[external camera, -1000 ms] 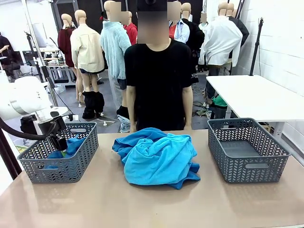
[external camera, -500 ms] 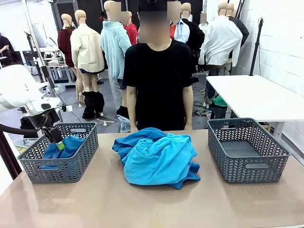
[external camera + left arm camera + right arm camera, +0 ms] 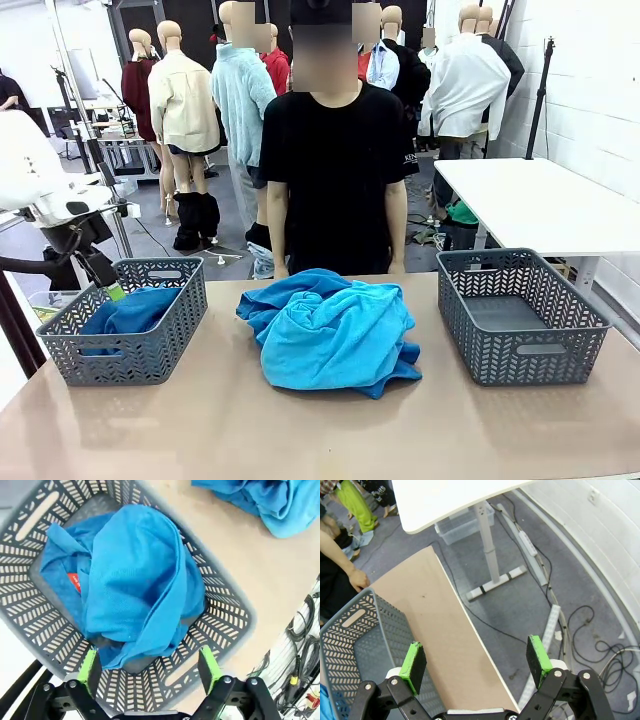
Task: Sort the tops and bottoms.
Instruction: Sort the clothes according to human instructions, then lift clothes from the center of the table with your right hand.
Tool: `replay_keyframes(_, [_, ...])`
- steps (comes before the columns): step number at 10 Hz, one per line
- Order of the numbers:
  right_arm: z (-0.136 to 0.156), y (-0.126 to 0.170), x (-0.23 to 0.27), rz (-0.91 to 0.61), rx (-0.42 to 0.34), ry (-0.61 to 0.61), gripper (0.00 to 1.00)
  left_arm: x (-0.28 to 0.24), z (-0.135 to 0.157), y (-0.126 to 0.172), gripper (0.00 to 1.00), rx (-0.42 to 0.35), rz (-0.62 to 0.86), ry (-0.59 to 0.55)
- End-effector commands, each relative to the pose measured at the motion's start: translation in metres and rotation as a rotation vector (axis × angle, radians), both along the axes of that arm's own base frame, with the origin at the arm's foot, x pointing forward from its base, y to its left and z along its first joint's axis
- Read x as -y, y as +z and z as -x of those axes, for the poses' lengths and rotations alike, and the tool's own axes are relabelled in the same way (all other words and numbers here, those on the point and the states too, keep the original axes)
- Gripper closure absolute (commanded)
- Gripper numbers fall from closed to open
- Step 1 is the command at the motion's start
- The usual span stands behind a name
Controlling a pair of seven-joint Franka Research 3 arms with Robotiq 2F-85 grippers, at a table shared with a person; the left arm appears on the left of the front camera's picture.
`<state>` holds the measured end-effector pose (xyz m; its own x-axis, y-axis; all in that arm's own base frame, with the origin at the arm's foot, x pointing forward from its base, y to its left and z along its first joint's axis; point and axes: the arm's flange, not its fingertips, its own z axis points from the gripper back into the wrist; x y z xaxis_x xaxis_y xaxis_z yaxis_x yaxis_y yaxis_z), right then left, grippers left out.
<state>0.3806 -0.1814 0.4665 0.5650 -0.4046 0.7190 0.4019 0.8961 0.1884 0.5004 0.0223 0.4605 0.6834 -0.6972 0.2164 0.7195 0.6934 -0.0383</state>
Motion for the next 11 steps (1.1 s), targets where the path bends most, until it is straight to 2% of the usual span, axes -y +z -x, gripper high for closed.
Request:
replay_keyframes(1, [0.001,-0.001,0.001,-0.011,-0.001,0.0,0.0,0.005,0.032,0.023,0.0,0.119,-0.051,-0.018])
replay_keyframes(2, [0.001,-0.001,0.001,-0.011,-0.001,0.0,0.0,0.009,0.048,0.043,0.0,0.186,-0.068,-0.012])
replay_keyframes(4, [0.001,-0.001,0.001,-0.011,-0.001,0.0,0.0,0.009,0.079,0.073,0.0,0.227,-0.04,-0.039])
replay_keyframes(6, [0.001,-0.001,0.001,-0.011,-0.001,0.0,0.0,0.005,0.099,0.081,0.0,0.292,-0.022,-0.037])
replay_keyframes(7, [0.001,-0.001,0.001,-0.011,-0.001,0.0,0.0,0.004,0.099,0.078,0.0,0.292,0.007,-0.055])
replay_keyframes(8, [0.001,-0.001,0.001,-0.011,-0.001,0.0,0.0,0.005,0.092,0.068,0.0,0.244,-0.007,-0.081])
replay_keyframes(9, [0.001,-0.001,0.001,-0.011,-0.001,0.0,0.0,0.006,0.099,0.092,0.0,0.276,-0.006,-0.04])
replay_keyframes(11, [0.001,-0.001,0.001,-0.011,-0.001,0.0,0.0,0.006,0.099,0.092,0.0,0.276,-0.006,-0.04])
